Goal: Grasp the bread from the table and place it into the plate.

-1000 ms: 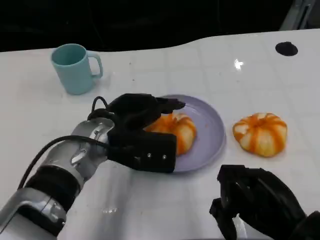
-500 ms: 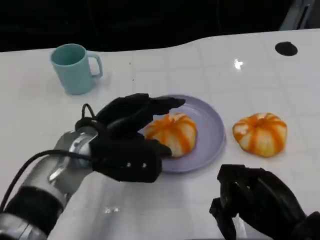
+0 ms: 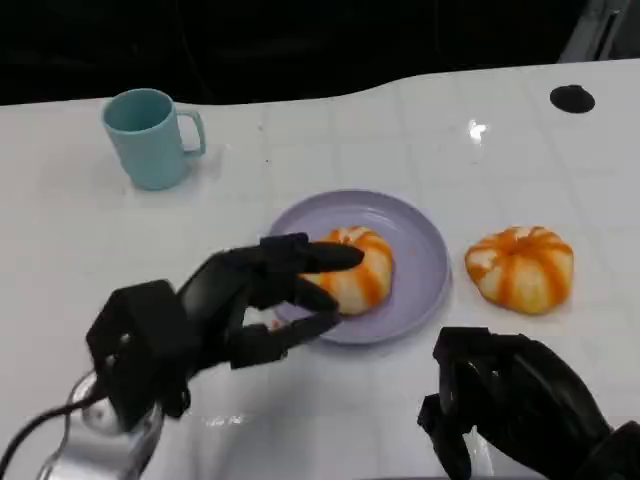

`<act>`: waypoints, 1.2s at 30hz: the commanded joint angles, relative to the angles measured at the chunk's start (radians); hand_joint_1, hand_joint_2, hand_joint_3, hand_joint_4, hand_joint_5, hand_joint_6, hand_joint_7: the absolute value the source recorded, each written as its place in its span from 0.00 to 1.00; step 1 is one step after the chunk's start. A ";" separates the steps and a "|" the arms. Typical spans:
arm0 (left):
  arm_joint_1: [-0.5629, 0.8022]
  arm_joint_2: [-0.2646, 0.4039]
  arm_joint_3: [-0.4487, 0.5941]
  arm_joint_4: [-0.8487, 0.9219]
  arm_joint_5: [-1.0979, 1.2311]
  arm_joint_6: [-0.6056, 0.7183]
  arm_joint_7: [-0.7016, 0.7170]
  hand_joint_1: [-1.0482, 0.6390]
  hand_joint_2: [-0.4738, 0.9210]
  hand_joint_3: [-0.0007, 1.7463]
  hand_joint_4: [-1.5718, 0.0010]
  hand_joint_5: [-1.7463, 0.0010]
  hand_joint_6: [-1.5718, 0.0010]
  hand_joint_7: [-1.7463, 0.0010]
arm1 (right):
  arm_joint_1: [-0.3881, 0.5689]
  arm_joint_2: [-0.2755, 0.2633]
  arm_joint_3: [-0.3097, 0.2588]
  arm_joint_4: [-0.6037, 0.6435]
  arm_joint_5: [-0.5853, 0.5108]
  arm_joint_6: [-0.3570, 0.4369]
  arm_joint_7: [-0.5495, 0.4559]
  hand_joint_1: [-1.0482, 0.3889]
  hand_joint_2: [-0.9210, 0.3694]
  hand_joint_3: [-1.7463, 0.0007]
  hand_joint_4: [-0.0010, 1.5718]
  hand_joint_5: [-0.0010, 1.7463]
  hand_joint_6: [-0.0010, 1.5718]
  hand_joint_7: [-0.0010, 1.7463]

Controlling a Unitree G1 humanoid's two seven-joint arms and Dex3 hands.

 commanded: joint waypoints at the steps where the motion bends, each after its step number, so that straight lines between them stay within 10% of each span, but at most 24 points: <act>1: 0.138 -0.039 0.036 -0.136 -0.125 0.128 0.017 0.27 1.00 0.24 0.64 0.09 0.67 0.23 | 0.001 -0.010 -0.006 -0.006 0.004 0.008 -0.002 0.10 0.00 0.79 0.82 0.92 0.70 0.86; 7: 0.295 -0.042 0.037 -0.241 -0.198 0.184 -0.003 0.26 1.00 0.29 0.53 0.00 0.68 0.01 | -0.001 -0.016 -0.013 -0.008 0.013 0.016 0.004 0.10 0.00 0.79 0.82 0.91 0.70 0.86; 36: 0.322 -0.086 0.084 -0.126 -0.275 0.119 -0.120 0.25 1.00 0.18 0.43 0.00 0.58 0.00 | -0.032 -0.008 -0.021 0.048 0.017 0.015 0.029 0.10 0.00 0.81 0.82 0.93 0.71 0.88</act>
